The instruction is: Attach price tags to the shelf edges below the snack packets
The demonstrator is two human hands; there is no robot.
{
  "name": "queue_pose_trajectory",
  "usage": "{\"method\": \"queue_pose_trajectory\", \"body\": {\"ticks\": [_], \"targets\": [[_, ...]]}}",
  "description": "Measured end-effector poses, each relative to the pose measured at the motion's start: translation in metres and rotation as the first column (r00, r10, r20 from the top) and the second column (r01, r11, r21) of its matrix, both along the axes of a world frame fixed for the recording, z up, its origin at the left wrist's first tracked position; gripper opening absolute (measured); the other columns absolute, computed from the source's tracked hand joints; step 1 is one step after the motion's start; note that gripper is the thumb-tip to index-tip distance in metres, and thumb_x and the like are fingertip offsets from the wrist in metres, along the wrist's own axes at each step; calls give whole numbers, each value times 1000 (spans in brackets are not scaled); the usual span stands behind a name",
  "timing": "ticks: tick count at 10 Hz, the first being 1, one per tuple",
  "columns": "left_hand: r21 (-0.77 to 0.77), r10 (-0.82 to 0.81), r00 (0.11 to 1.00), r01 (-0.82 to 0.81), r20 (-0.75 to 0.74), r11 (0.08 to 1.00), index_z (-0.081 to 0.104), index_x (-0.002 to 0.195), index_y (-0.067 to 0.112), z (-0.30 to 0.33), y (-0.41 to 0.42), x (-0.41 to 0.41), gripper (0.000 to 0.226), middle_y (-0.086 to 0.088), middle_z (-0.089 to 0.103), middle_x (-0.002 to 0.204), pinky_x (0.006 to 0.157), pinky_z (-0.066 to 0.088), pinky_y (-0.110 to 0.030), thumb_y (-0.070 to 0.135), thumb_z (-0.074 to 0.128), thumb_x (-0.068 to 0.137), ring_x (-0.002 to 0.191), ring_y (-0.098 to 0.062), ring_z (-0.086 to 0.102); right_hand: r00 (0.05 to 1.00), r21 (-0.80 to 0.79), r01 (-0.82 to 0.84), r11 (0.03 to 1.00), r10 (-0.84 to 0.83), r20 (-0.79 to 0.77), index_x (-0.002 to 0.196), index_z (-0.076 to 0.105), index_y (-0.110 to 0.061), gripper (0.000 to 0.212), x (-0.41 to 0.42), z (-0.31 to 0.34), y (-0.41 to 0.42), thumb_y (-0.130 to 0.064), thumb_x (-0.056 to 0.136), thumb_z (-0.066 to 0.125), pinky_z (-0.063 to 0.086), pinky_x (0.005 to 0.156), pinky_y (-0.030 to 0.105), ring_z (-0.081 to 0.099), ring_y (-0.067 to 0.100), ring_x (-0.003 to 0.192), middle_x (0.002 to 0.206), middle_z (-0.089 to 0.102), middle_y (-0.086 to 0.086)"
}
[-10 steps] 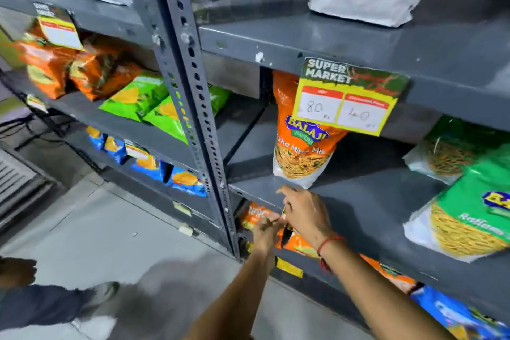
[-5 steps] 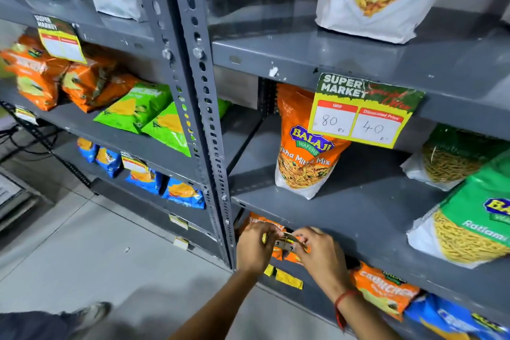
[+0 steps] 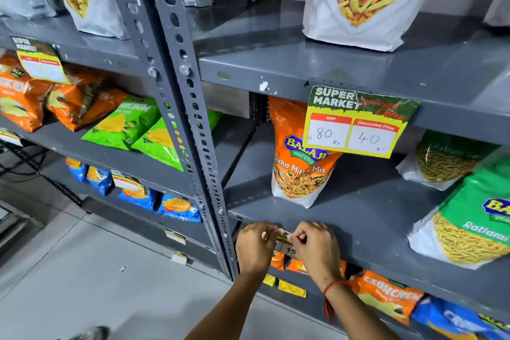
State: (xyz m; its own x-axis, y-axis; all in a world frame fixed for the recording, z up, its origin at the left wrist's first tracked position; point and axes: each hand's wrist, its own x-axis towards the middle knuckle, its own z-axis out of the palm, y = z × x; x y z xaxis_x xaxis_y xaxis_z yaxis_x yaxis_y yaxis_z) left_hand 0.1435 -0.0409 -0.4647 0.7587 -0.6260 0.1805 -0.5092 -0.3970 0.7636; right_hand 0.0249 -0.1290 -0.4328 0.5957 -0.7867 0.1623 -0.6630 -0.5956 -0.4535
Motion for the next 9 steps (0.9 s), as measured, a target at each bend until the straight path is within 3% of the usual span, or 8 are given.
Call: {"method": "queue_pose_trajectory", "body": {"ticks": [1,2,3,5,6,7,9], "targets": [[25,85,995,-84,-54,996,63,73,28,-2,1,5,23,14,66,76,59,42,-23,47,77,73,77,-5,57,999,4,39,999,-39,1,58,38,-26,46,-3,2,-4,-36,67,82,36,54,28,46,16,57,53,47,-11],[2,132,981,-133,-139,991,56,73,33,-8,4,6,30,15,62,77,61,47,-29,51,78,70,77,-7,59,996,12,89,996,-89,16,60,41,-25,43,-6,4,-2,-35,66,83,36,56,29,46,18,60,56,48,-11],[-36,198,937,-217,-287,976,56,72,35,-14,11,3,29,12,67,76,65,56,-36,54,76,71,77,-10,65,992,20,109,994,-110,54,63,45,-21,38,-14,3,4,-26,70,82,38,57,30,49,21,63,60,58,-4],[-40,373,788,-448,-489,893,61,70,23,-17,44,1,29,4,70,72,66,51,-31,44,81,72,74,-19,68,996,18,83,996,-82,-35,78,55,-17,18,-50,10,0,-14,77,73,37,58,26,59,25,77,74,67,3],[-35,400,778,-474,-485,880,59,66,25,-14,67,-9,30,8,67,69,58,41,-20,44,81,71,72,-20,67,998,42,52,998,-51,-39,86,59,-17,16,-72,15,3,-17,77,72,44,63,30,62,27,84,82,70,3],[-16,429,790,-484,-438,875,56,65,26,-4,84,-26,32,8,66,68,55,37,-19,47,78,74,71,-21,65,1000,52,14,999,-13,-25,90,62,-19,13,-93,25,11,-15,79,68,50,69,33,65,26,86,87,73,2],[-29,352,897,-373,-269,927,61,78,27,19,96,-87,20,2,72,79,66,52,-31,45,69,83,76,-21,68,988,70,-18,997,7,154,92,64,-25,16,-150,49,34,-15,80,64,49,69,29,67,20,86,88,73,-4]]}}
